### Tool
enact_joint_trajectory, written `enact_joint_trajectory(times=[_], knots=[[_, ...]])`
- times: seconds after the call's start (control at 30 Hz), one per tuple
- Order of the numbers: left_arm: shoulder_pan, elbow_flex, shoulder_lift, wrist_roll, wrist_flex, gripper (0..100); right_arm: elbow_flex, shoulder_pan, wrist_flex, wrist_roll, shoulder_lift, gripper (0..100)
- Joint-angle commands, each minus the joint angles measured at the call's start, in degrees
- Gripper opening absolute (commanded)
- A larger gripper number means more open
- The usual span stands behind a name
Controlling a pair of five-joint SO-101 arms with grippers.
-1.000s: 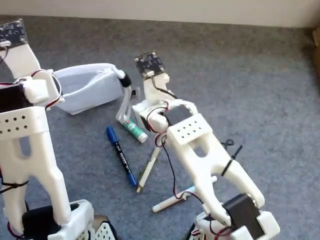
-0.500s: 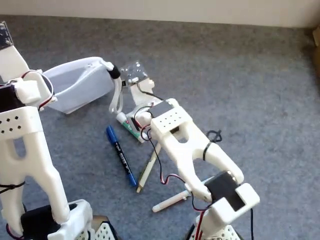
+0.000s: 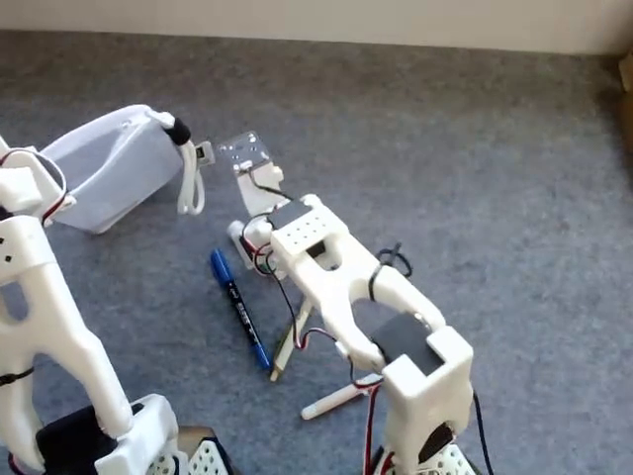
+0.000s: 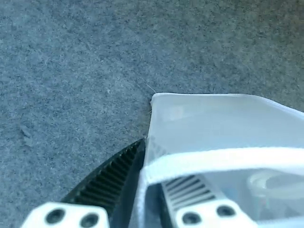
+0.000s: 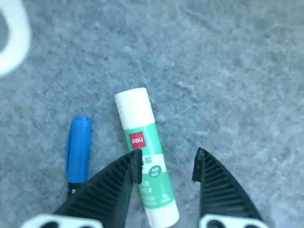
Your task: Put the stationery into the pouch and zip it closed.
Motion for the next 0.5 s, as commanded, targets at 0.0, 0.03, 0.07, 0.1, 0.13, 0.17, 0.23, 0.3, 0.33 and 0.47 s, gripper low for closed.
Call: enact_joint_trajectory(times=[0.0,0.03,0.07,0.1,0.13,0.17,0.23,0.3,0.33,0.47], knots=[[-1.1,-0.7,-2.3,0.7,-1.6,3,-5.1,-0.5,-0.1,-0.5,1.4,17.3],[-1.0,-0.7,-2.3,0.7,-1.6,3,-5.8,-0.5,-0.1,-0.4,2.2,17.4],[-0.9,-0.7,-2.3,0.7,-1.7,3,-6.6,-0.8,-0.1,-0.3,3.4,17.4],[-0.9,-0.7,-2.3,0.7,-1.7,3,-7.5,-1.0,-0.1,-0.2,4.4,17.4],[-0.8,-0.7,-2.3,0.7,-1.7,3,-8.5,-1.1,-0.1,-0.2,5.6,17.4],[-0.8,-0.7,-2.3,0.7,-1.7,3,-9.4,-1.1,-0.1,-0.2,6.7,17.4],[-0.8,-0.7,-2.3,0.7,-1.7,3,-10.9,-1.1,0.0,-0.2,8.9,17.4],[-0.8,-0.7,-2.3,0.7,-1.7,3,-12.1,-0.9,0.1,-0.1,10.5,17.0],[-0.8,-0.7,-2.3,0.7,-1.7,3,-12.4,-0.7,0.2,0.0,10.9,17.0],[-0.8,-0.6,-2.3,0.7,-1.7,3,-12.5,-0.7,1.5,5.0,10.9,9.5]])
